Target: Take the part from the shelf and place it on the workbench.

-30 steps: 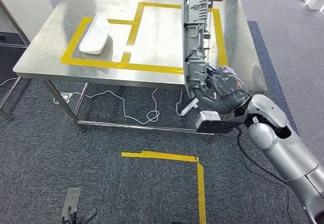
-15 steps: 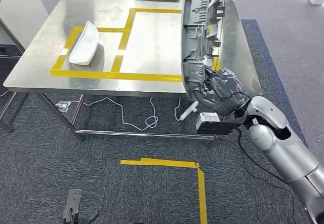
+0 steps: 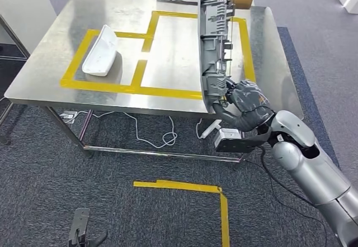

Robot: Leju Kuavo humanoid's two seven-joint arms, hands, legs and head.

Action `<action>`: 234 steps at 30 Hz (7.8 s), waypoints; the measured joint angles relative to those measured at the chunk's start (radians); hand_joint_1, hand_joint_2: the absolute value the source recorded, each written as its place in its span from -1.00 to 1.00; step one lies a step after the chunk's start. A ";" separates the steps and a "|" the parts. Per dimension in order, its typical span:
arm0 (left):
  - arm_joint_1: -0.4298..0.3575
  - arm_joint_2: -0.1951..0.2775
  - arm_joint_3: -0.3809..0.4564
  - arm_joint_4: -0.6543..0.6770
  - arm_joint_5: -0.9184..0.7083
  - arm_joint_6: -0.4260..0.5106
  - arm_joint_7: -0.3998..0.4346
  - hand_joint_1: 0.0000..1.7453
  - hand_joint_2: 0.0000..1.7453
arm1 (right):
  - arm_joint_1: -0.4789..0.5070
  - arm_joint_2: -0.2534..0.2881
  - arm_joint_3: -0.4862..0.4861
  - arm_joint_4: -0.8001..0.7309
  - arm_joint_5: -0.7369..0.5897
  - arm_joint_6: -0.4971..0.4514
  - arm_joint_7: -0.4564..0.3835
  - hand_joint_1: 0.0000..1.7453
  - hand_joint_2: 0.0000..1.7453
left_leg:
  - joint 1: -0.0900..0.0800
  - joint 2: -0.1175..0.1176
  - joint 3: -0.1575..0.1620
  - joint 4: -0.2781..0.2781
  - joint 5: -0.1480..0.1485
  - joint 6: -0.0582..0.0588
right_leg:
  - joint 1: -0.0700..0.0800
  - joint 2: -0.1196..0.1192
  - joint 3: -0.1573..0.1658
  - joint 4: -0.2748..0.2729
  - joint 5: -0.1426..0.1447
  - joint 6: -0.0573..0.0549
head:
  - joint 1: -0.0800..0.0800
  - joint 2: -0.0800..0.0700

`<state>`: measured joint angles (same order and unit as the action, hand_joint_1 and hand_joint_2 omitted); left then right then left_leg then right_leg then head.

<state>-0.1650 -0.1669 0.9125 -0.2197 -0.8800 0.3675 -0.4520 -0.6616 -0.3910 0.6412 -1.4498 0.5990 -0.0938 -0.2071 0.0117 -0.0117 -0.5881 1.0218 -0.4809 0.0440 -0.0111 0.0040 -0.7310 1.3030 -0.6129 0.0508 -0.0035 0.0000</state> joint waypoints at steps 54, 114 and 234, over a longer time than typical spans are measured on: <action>0.019 0.008 -0.025 0.000 0.008 0.017 0.000 -1.00 1.00 | 0.157 -0.006 -0.061 0.080 0.016 -0.060 -0.015 1.00 1.00 | -0.017 0.008 -0.039 0.039 0.048 -0.006 | 0.003 0.007 0.205 -0.317 0.087 -0.028 | 0.000 0.000; -0.001 -0.006 -0.034 0.000 0.101 -0.023 -0.063 -1.00 -1.00 | 0.177 0.055 -0.238 0.611 0.067 -0.085 -0.106 -1.00 -1.00 | -0.001 0.006 -0.004 0.009 0.009 -0.041 | 0.000 -0.004 0.156 -0.311 0.143 -0.016 | -0.002 0.000; 0.019 0.019 -0.013 0.000 0.232 0.086 0.001 -1.00 -1.00 | 0.161 -0.011 -0.370 -0.096 -0.145 -0.081 -0.035 -1.00 -1.00 | -0.012 0.010 0.045 0.053 -0.024 -0.038 | 0.002 -0.007 0.130 -0.322 0.183 -0.037 | -0.003 0.000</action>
<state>-0.1462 -0.1474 0.8993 -0.2201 -0.6477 0.4540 -0.4509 -0.5004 -0.4024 0.2711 -1.5454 0.4537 -0.1750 -0.2418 0.0001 -0.0020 -0.5435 1.0749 -0.5049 0.0056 -0.0088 -0.0032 -0.6014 0.9807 -0.4302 0.0142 -0.0062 0.0000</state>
